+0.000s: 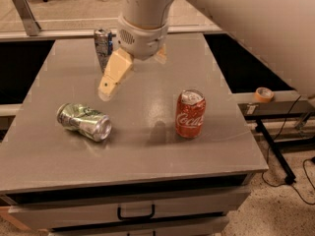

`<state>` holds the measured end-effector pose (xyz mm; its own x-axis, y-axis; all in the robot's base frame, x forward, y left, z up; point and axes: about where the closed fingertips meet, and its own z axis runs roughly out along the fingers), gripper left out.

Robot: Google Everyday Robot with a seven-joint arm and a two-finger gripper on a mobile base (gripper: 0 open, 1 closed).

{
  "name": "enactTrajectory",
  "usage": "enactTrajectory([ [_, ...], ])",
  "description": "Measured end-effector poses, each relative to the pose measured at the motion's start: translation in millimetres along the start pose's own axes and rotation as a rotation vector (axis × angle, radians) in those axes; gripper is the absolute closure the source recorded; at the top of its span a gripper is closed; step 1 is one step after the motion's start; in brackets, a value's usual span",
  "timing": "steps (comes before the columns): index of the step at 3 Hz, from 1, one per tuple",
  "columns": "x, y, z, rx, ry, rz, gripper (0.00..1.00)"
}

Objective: Place green can upright

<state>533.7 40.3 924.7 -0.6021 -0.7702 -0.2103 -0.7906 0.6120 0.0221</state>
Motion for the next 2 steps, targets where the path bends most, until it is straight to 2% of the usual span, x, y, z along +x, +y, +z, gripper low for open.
enactTrajectory([
  [1,-3,0,1,0.001,-0.011,0.000,0.00],
  [2,-15,11,12,0.025,0.030,-0.017,0.00],
])
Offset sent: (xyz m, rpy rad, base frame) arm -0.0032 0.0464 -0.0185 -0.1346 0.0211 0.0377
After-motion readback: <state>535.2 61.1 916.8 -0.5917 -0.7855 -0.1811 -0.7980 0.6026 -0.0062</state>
